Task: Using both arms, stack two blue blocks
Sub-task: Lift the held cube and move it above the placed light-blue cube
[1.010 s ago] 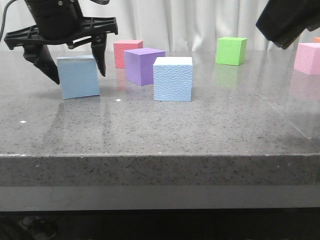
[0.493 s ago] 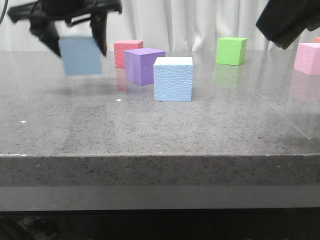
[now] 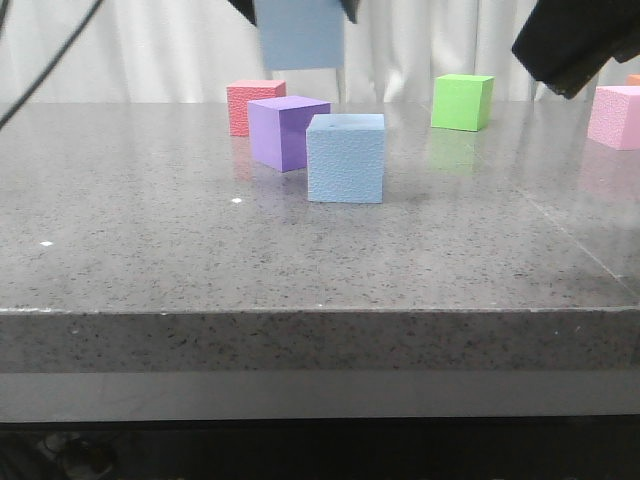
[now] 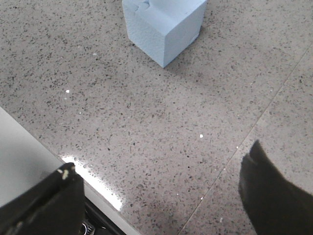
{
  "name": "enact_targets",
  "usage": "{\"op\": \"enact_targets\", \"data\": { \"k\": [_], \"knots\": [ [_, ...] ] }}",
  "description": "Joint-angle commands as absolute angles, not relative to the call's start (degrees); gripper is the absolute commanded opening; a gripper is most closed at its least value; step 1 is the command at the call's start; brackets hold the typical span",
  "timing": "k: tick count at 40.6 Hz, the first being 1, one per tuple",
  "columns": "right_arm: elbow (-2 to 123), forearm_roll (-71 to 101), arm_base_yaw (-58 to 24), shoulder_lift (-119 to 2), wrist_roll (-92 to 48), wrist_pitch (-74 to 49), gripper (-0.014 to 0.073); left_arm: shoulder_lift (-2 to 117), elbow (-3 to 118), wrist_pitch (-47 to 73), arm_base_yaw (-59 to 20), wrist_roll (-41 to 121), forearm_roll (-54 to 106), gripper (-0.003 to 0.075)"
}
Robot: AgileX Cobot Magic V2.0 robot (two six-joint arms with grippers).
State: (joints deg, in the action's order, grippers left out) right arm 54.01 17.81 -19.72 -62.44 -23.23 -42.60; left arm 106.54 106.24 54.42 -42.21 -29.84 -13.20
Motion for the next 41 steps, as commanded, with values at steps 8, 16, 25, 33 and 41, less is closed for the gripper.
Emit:
{"op": "enact_targets", "data": {
  "k": [8,16,25,33,41],
  "knots": [
    [55.5,19.0,-19.5,-61.1,-23.7,-40.1,0.0644,107.8,110.9,53.7,-45.1,-29.4,-14.2,0.0433],
    [55.5,19.0,-19.5,-61.1,-23.7,-40.1,0.0644,108.2,110.9,52.8,-45.1,-29.4,-14.0,0.0433],
    [55.5,19.0,-19.5,-61.1,-23.7,-40.1,0.0644,108.2,110.9,51.9,-45.1,-28.8,-13.8,0.0536],
    [55.5,19.0,-19.5,-61.1,-23.7,-40.1,0.0644,108.2,110.9,52.0,-45.0,-28.8,-14.1,0.0585],
    [55.5,19.0,-19.5,-61.1,-23.7,-40.1,0.0644,108.2,111.3,52.4,-45.0,-28.6,-14.1,0.0585]
  ]
}}
